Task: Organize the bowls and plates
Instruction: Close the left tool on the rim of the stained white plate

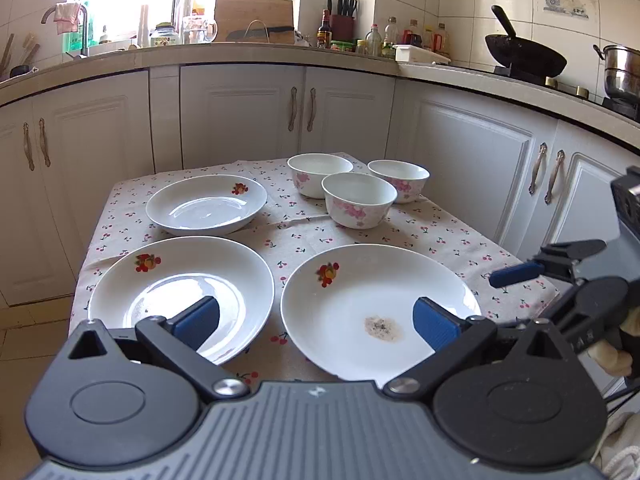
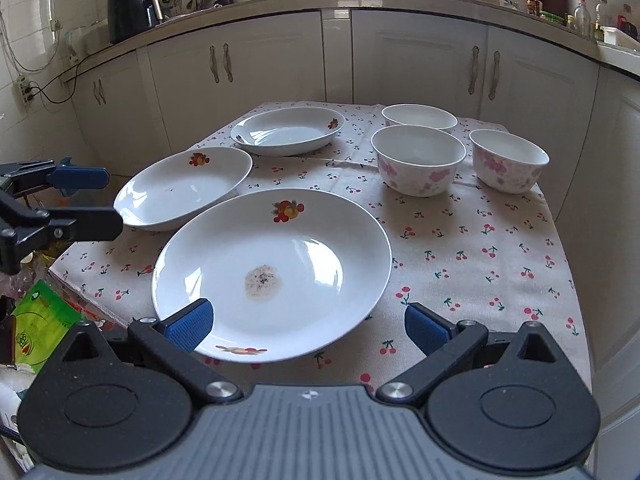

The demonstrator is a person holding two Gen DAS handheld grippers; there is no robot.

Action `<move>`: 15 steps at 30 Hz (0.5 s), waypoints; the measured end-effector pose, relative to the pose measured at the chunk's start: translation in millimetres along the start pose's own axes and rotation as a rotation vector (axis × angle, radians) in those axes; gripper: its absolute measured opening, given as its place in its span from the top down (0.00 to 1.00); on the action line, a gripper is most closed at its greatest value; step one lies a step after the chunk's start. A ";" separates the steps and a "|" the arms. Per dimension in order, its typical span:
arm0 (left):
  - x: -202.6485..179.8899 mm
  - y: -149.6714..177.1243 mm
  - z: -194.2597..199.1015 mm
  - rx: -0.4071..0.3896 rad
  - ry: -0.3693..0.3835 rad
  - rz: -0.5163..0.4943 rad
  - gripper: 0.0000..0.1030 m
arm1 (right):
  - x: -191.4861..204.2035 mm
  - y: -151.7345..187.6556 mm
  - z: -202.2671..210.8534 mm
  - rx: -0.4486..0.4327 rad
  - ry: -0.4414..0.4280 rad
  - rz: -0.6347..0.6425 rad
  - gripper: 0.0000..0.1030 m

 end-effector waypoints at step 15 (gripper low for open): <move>-4.2 -9.1 -23.5 0.032 -0.001 0.016 0.01 | -9.1 21.7 -1.5 0.007 -0.011 0.032 0.00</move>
Point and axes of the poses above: each gripper's, at about its wrist camera, not at the fingertips, and z roughly against the way its jaws point, x to its left, y to its underside, the point moved 1 cm from there along -z, roughly the way its jaws point, and after that the axes turned 5 degrees about z, right-handed, at the moved point
